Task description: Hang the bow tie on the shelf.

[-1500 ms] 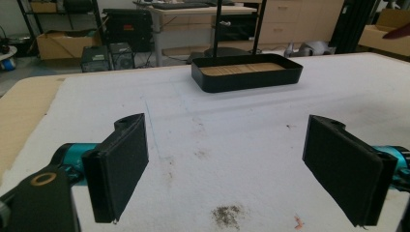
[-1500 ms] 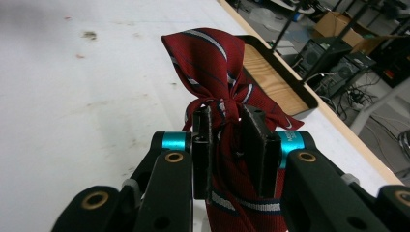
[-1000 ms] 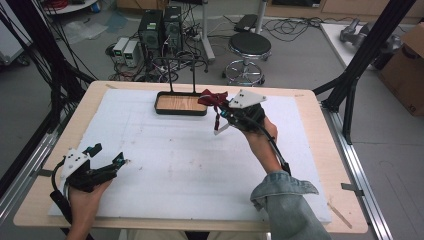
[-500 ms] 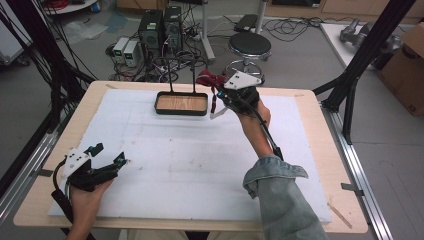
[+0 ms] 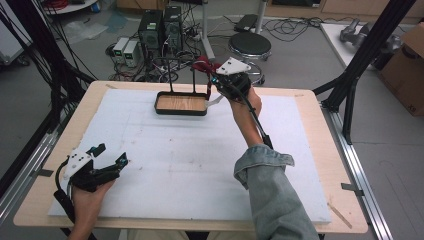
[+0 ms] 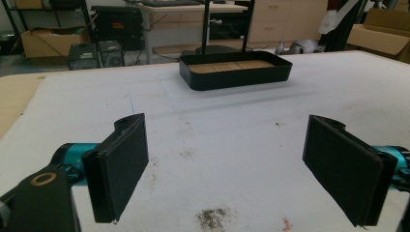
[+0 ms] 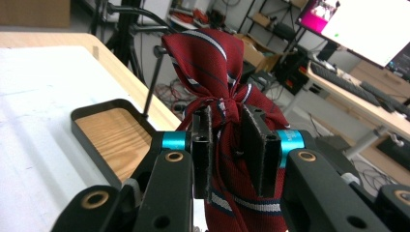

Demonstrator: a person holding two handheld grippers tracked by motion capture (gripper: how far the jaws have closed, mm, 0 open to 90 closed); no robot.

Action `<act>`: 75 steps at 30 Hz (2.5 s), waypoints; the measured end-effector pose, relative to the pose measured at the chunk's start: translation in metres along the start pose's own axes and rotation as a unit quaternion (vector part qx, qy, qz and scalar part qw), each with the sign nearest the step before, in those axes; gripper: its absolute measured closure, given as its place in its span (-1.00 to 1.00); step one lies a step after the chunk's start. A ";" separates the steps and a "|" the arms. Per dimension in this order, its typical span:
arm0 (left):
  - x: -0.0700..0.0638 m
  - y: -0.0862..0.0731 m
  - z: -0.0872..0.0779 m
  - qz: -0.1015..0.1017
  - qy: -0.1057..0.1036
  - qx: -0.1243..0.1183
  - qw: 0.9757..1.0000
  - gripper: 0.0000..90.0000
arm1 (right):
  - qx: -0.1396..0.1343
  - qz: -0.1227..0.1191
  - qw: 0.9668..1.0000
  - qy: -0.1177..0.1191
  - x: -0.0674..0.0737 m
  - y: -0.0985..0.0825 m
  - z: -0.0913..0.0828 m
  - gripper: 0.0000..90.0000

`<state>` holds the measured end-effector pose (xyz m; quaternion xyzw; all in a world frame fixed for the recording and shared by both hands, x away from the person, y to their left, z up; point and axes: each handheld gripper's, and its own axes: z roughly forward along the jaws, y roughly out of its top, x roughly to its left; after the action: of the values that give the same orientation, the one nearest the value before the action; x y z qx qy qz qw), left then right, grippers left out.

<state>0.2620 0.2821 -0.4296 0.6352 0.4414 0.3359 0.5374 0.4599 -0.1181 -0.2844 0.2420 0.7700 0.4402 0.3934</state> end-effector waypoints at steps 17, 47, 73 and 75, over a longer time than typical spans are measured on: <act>0.000 -0.002 0.002 -0.004 -0.005 0.001 1.000 -0.63 | -0.024 0.018 0.999 -0.036 -0.006 0.010 0.025 0.67; 0.000 -0.004 0.003 -0.005 -0.010 0.007 1.000 -0.63 | 0.060 0.048 0.996 -0.056 -0.021 -0.011 0.072 0.66; 0.000 -0.004 0.003 -0.008 -0.011 0.007 1.000 -0.63 | 0.103 0.045 0.993 -0.023 -0.013 -0.025 0.089 0.61; 0.000 -0.004 0.003 -0.007 -0.011 0.007 1.000 -0.63 | 0.105 0.046 0.993 -0.023 -0.013 -0.026 0.089 0.60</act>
<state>0.2640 0.2815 -0.4343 0.6396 0.4421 0.3221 0.5402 0.5398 -0.0971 -0.3285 0.3266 0.7909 0.3690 0.3628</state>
